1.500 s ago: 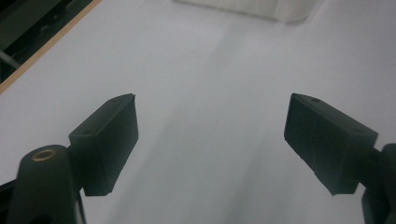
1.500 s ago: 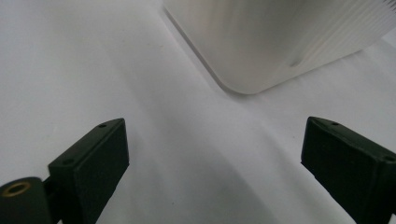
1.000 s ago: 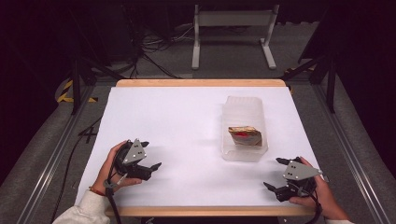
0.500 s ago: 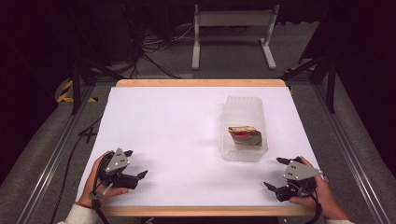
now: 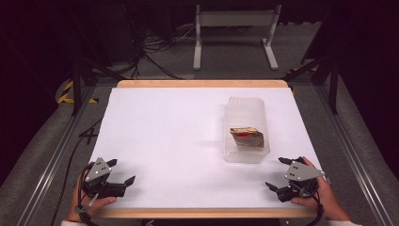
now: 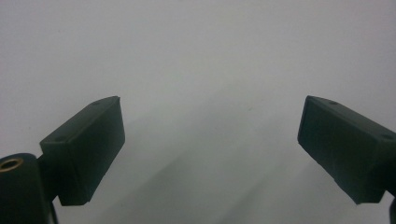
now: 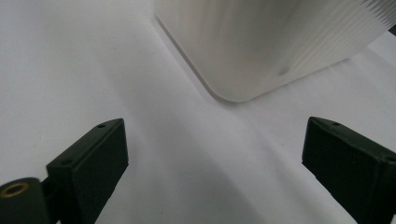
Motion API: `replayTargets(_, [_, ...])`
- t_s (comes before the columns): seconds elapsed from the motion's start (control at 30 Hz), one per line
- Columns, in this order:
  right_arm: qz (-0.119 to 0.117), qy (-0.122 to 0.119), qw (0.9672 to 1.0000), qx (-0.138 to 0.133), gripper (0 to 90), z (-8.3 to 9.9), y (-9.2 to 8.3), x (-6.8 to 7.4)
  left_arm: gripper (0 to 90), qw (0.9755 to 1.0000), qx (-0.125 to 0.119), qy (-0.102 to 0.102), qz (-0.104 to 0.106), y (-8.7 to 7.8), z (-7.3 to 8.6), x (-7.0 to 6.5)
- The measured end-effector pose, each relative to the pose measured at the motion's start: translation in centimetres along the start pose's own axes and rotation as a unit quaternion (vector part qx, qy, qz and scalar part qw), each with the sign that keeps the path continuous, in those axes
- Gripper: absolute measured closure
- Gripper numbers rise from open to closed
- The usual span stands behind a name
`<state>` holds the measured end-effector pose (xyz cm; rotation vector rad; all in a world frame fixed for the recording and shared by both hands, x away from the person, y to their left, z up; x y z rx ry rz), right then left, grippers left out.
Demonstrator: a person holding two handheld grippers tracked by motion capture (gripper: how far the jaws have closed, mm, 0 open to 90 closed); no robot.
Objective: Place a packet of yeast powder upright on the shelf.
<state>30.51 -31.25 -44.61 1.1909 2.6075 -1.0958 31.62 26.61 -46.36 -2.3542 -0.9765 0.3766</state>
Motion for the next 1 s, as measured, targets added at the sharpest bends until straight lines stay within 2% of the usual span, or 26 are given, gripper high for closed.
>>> replayTargets(0.1, [0.004,0.002,1.0000,-0.002,7.5,-0.04,0.05,-0.11,7.4,0.9999,-0.009,-0.004,-0.008,-0.17,0.07,-0.04])
replayTargets(0.23, [0.014,0.011,0.9998,-0.008,7.5,-0.11,0.03,-0.42,7.1,0.9999,-0.003,-0.002,-0.010,-0.14,0.17,-0.09])
replayTargets(0.6, [0.015,0.011,0.9998,-0.009,7.5,-0.13,0.03,-0.43,7.3,0.9999,0.004,0.011,-0.011,0.02,0.04,-0.30])
replayTargets(0.73, [0.015,0.012,0.9998,-0.009,7.4,-0.14,0.02,-0.45,7.3,0.9999,-0.001,0.007,-0.012,0.08,-0.03,-0.38])
replayTargets(0.9, [0.017,0.014,0.9997,-0.011,7.1,-0.10,-0.02,-0.58,7.0,0.9999,0.003,0.013,-0.010,0.21,-0.12,-0.41])
replayTargets(1.0, [0.017,0.015,0.9997,-0.011,7.1,-0.09,-0.07,-0.61,6.9,0.9999,0.004,0.006,-0.010,0.24,-0.12,-0.47])
Point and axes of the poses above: each handheld gripper's, and its own axes: y roughly forward along the jaws, z roughly out of its underside, x roughly to its left, the point moved 2 cm from there along y, roughly forward along the jaws, and after that the axes turned 5 degrees about z, right-handed, at the moved point
